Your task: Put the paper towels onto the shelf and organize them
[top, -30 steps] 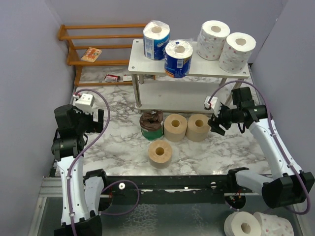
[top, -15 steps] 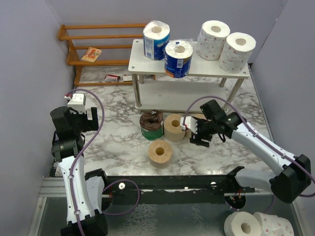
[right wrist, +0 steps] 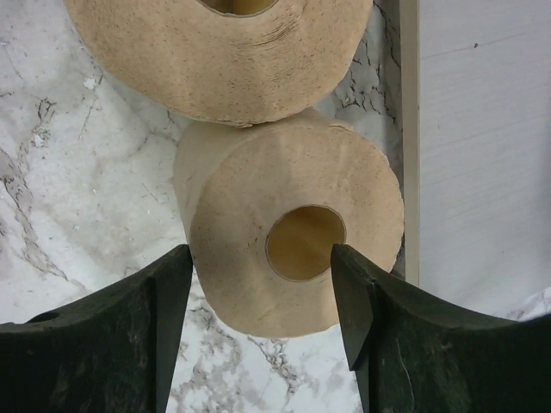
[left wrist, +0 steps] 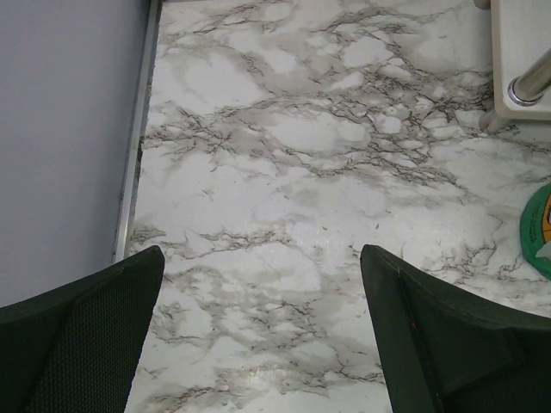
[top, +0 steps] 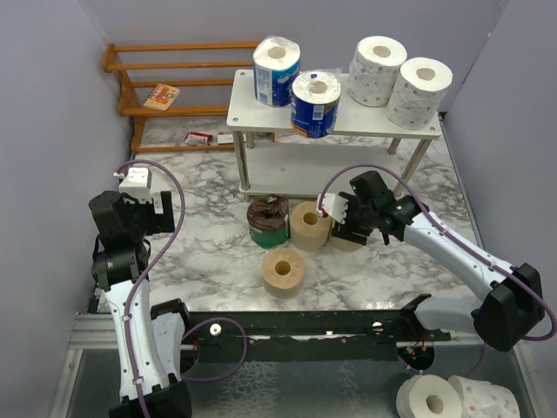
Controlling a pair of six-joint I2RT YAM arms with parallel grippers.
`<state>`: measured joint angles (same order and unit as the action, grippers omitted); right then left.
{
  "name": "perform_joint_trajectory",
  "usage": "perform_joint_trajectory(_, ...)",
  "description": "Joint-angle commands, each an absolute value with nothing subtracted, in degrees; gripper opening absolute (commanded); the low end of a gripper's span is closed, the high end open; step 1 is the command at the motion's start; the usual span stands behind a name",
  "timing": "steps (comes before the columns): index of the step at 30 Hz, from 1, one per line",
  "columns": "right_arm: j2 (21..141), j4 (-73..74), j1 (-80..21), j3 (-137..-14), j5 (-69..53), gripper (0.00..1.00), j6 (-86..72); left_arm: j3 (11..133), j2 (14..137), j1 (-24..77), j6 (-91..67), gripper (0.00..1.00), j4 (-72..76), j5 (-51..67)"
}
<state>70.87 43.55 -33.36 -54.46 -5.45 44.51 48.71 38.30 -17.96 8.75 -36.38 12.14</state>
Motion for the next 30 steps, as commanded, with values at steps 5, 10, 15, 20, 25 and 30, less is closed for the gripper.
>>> perform_joint_trajectory(5, 72.2, 42.1, -33.4, -53.4, -3.6, 0.64, 42.1, 48.3, 37.6, -18.4, 9.4, 0.99, -34.9, 11.8)
perform_joint_trajectory(10, 72.8, 42.3, -33.4, -52.9, -3.4, 0.57, 41.2, 48.2, 37.5, -18.4, 9.3, 0.99, -34.7, 11.7)
perform_joint_trajectory(15, 73.5, 42.3, -33.4, -52.7, -2.4, 0.33, 40.3, 48.0, 37.4, -18.4, 9.3, 0.99, -34.6, 12.0)
perform_joint_trajectory(20, 71.7, 43.9, -33.4, -54.7, 2.3, 0.01, 40.4, 48.1, 37.6, -18.6, 9.3, 0.99, -34.7, 12.5)
perform_joint_trajectory(25, 66.2, 49.2, -33.4, -59.3, 3.8, 0.01, 40.0, 48.0, 38.1, -18.7, 9.1, 0.99, -34.7, 12.5)
perform_joint_trajectory(30, 62.4, 49.7, -31.1, -59.8, 3.8, 0.01, 40.8, 48.1, 38.2, -18.9, 9.1, 0.99, -34.7, 12.9)
